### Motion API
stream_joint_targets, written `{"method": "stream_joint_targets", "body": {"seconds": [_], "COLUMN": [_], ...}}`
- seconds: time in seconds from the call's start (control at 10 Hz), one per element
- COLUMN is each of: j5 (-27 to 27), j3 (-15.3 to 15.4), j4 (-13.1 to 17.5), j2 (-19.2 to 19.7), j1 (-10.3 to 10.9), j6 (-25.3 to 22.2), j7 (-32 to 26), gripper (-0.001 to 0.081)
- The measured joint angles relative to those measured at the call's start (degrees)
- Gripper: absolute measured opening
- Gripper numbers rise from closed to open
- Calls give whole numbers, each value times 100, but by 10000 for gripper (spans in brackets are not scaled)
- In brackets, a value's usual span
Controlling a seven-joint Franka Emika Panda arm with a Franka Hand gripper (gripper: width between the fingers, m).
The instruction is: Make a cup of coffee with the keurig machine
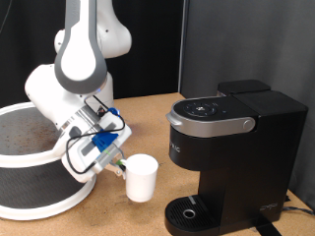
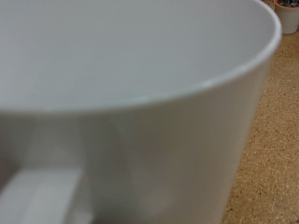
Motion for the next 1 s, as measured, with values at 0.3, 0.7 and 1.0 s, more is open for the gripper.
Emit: {"method": "stream_joint_targets", "body": {"seconds": [0.3,0.7,1.0], "j5": [568,1132,1660], "j3": [268,660,991], "j4": [393,613,589], "j2": [542,991,1126], "j1": [25,86,197], "j6": [-131,-247,-254], "j7": [-291,-701,-1064], "gripper": [71,71,71]}}
